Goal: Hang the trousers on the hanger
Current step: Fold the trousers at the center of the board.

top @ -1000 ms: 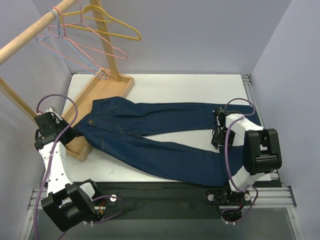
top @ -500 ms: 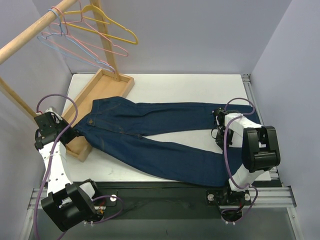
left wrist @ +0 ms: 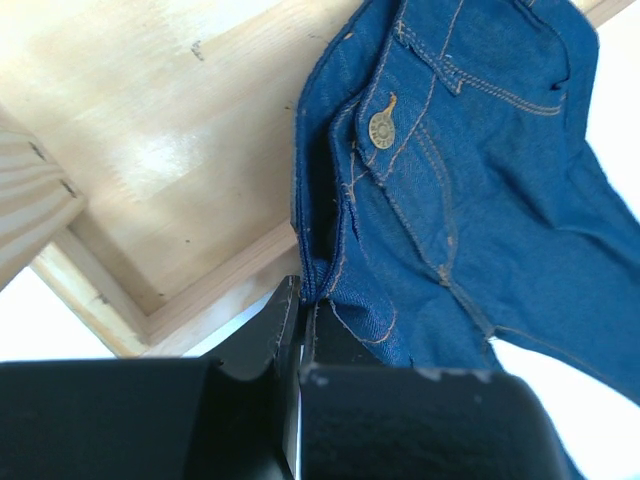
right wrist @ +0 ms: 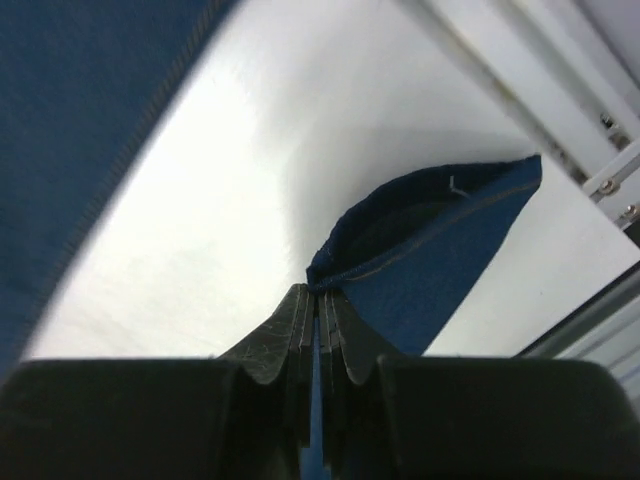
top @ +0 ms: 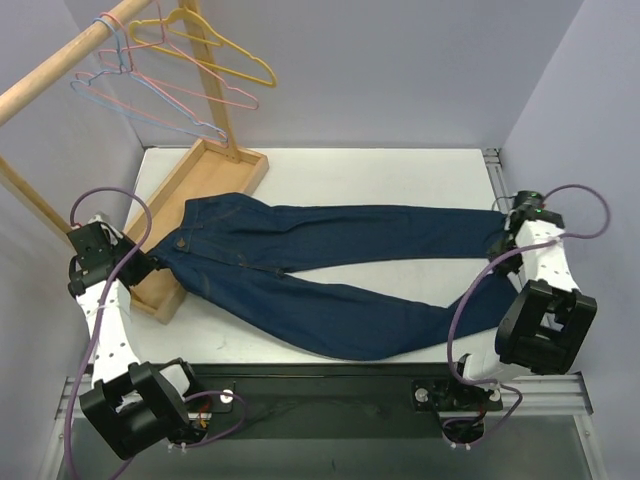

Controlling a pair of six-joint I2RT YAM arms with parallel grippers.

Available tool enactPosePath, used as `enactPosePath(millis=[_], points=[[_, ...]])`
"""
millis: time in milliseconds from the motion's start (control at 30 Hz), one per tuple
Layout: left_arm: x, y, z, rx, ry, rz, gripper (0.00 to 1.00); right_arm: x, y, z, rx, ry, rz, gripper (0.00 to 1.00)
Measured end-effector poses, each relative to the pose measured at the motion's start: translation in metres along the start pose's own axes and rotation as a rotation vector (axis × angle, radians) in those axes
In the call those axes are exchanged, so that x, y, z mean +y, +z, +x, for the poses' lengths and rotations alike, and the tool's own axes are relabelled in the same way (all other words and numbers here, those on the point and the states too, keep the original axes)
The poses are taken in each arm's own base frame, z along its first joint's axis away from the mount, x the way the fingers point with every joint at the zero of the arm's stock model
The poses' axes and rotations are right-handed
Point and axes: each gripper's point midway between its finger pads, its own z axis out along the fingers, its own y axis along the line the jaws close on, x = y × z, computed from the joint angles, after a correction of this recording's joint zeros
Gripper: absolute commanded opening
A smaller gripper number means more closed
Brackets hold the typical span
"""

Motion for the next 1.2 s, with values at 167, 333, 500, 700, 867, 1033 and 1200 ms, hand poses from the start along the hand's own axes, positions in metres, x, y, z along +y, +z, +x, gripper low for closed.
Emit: enactPosePath(millis=[167,333,500,700,867,1033,1200], points=[[-0.008,0.001,-0.006,0.007,-0.080,0.008,0.00,-0.025,-0.031,-0.061,-0.094,0.217,-0.084,0.00],[-0.017,-0.001,-0.005,0.043,-0.157,-0.005,0.00,-0.036,-0.046,-0.074,-0.116,0.296,-0.119,0.00],[-0.031,-0.012,-0.007,0.103,-0.184,-0.027,0.00,-0.058,-0.065,-0.075,-0.148,0.383,-0.097,0.00],[-0.072,-0.047,-0.078,-0.082,-0.051,0.013,0.00,-0.074,-0.085,-0.092,-0.192,0.472,-0.086,0.00],[-0.084,-0.073,-0.106,-0.202,0.019,0.010,0.00,-0.078,-0.096,-0.102,-0.223,0.496,-0.086,0.00],[-0.073,-0.074,-0.092,-0.184,0.035,-0.035,0.00,-0.080,-0.091,-0.100,-0.198,0.501,-0.058,0.00],[-0.060,-0.077,-0.072,-0.159,0.075,-0.089,0.00,-0.085,-0.091,-0.103,-0.193,0.507,-0.022,0.00]])
